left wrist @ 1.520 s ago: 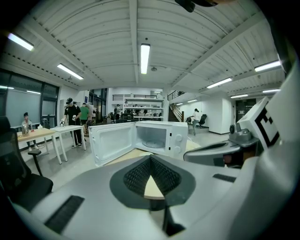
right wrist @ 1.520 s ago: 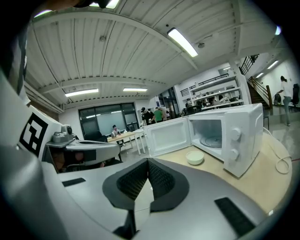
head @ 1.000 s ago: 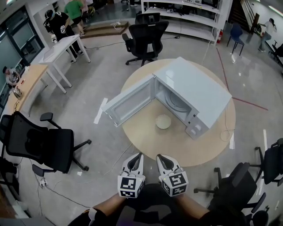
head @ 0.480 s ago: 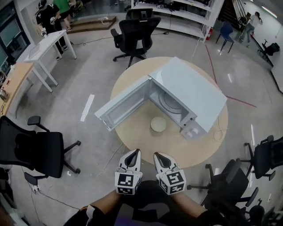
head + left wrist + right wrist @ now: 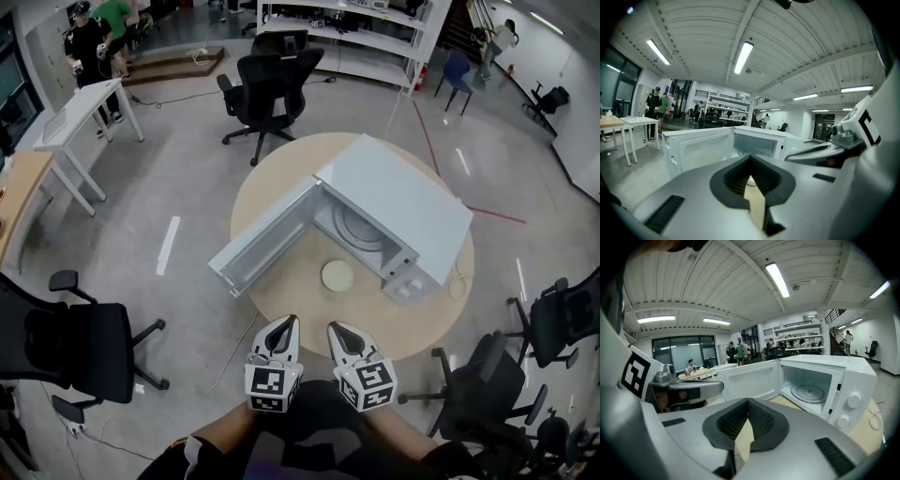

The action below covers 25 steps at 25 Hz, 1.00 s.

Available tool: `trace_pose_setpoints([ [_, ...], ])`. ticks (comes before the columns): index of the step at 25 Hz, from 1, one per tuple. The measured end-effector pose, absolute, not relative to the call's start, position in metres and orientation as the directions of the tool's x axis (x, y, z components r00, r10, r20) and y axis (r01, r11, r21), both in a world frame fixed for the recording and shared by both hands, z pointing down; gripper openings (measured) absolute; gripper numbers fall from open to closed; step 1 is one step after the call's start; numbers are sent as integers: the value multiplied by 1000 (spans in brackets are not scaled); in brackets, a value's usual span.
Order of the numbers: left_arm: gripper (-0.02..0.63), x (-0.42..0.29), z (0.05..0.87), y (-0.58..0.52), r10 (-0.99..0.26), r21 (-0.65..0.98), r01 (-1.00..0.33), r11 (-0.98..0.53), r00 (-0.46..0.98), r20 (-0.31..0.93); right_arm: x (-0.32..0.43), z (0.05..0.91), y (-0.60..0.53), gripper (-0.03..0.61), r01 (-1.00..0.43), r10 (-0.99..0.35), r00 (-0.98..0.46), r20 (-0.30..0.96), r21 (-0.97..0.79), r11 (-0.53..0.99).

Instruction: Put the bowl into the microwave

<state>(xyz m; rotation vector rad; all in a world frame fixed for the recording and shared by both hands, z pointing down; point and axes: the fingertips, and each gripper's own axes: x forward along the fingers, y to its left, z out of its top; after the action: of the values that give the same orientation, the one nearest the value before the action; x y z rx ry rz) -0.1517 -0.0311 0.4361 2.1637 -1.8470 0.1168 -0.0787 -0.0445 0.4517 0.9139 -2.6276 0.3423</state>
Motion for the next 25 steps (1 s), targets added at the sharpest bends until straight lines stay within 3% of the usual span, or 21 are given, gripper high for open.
trace_pose_setpoints([
  [12,46,-200,441,-48,-946,188,-964,-190,231,228,-107,450,-64,15,-719,-637,-668,385,-116,685],
  [25,46,-206,451,-74,-939,197,-962,-192,238,248,-116,464,-87,15,-710,-611,-672,419,-128,692],
])
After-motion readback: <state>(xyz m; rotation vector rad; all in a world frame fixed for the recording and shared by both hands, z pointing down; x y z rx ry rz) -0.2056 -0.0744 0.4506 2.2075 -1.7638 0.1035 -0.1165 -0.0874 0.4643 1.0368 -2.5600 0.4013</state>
